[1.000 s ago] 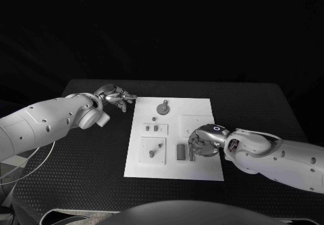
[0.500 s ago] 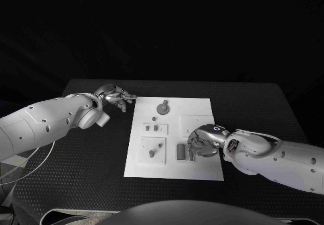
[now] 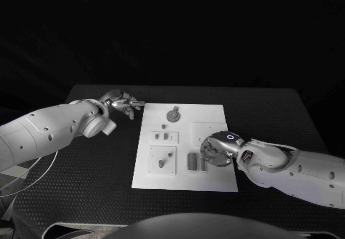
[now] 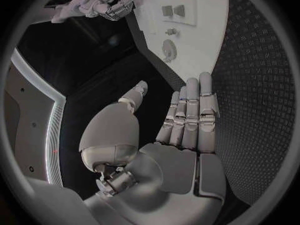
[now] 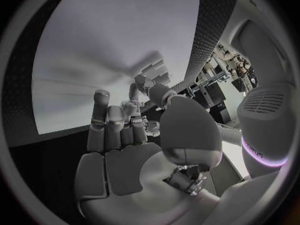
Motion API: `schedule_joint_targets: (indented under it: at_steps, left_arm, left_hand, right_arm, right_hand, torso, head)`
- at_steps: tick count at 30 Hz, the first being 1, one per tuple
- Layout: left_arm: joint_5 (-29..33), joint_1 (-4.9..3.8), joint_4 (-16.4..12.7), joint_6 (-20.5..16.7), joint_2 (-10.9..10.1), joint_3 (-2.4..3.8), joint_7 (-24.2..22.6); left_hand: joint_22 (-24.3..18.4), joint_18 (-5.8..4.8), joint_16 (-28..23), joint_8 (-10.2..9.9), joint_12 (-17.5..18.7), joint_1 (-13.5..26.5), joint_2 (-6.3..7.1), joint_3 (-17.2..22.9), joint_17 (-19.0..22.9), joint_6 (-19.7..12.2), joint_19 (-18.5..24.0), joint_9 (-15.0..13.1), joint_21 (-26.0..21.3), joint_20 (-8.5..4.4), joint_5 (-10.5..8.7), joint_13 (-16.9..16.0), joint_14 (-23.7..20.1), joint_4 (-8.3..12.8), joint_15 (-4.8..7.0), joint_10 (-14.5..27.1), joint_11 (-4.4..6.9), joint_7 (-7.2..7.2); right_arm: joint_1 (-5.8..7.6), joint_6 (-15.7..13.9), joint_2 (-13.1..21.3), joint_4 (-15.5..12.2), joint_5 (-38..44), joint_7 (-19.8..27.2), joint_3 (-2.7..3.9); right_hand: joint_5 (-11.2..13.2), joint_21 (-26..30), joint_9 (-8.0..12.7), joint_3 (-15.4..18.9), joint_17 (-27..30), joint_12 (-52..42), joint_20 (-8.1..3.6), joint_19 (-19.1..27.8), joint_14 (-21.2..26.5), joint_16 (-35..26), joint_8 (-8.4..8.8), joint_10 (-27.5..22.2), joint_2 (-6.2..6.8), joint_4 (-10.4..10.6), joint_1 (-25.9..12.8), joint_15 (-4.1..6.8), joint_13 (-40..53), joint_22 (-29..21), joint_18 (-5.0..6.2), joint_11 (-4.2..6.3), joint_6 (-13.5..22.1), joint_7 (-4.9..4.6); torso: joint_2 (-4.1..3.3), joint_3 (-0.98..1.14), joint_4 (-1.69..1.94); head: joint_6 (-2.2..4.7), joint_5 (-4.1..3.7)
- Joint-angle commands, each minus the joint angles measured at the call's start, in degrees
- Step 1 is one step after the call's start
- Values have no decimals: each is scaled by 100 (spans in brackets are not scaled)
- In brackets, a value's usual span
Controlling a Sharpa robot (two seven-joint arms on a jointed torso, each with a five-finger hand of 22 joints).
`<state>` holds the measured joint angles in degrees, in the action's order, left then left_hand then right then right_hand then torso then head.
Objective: Assemble the parts on the task board
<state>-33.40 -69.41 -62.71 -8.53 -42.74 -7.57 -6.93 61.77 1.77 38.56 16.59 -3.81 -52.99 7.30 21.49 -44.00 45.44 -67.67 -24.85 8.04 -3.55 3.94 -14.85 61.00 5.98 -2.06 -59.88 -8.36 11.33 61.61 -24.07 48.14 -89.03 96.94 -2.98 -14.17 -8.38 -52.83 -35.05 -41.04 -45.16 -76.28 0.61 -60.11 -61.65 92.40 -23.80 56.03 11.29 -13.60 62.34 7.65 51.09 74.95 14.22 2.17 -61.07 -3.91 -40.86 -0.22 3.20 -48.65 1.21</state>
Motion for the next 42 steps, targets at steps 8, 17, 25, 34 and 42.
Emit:
schedule_joint_targets:
  at_steps: [8,17,25,34,42]
  left_arm:
    - [-14,-2,-16,51,6,3,-66]
    - [147,-3,-34,33,-10,3,-92]
    - [444,-4,-107,-135,-17,4,-285]
    - [1068,-55,-291,-939,-90,17,-804]
    - [1451,-203,-373,-914,-63,17,-807]
  left_hand:
    - [7,405,-26,14,-17,-63,-14,-16,-11,-5,-35,8,-39,-10,-32,10,48,-3,7,58,1,23]
    - [-13,387,-86,20,-19,-51,-17,-27,4,-2,41,9,-95,9,-32,10,-26,-10,-7,57,-9,21]
    - [-220,275,-452,54,-26,-71,-72,-20,156,29,434,9,-424,114,-29,6,-392,21,-105,54,-71,5]
    - [-933,143,-1298,125,-51,-248,-22,39,490,101,1175,-5,-456,372,-103,-27,-834,442,-382,-98,-49,-40]
    - [-1445,81,-2029,84,27,-203,-58,148,835,-33,1936,10,-460,665,-104,254,-1582,610,-684,535,-105,-131]
  right_arm:
    - [-10,-393,42,-25,-15,-116,0]
    - [30,-825,135,37,-2187,482,48]
    - [152,-735,-3,452,-3887,1285,287]
    - [229,214,-642,2055,-5652,2071,775]
    - [227,1181,-1360,3443,-7503,2183,1280]
  right_hand:
    - [31,-13,-24,-8,8,-44,-7,-72,-56,-20,-40,70,-10,-10,43,4,14,73,78,2,-84,6]
    - [32,92,-23,15,41,82,53,28,44,-147,138,-71,39,121,-51,-76,-17,49,78,-115,316,-120]
    - [31,250,-47,38,120,216,160,240,218,-338,217,-262,9,160,-98,-163,-67,26,78,-206,534,-209]
    - [37,1543,201,-99,1108,2272,648,1278,821,-2372,568,-740,-426,202,-289,-613,-1647,-600,-55,-629,1244,-599]
    - [35,2693,476,-116,1935,4179,989,2443,1412,-4756,640,-903,-742,86,-460,-1382,-3186,-1092,-345,-1109,1621,-725]
  torso:
    - [2,-1,4]
    - [9,-8,0]
    - [27,-18,-7]
    - [132,-33,-26]
    - [235,-19,-52]
  head:
    - [15,10]
    - [65,27]
    - [258,-9]
    - [626,-75]
    - [1193,-126]
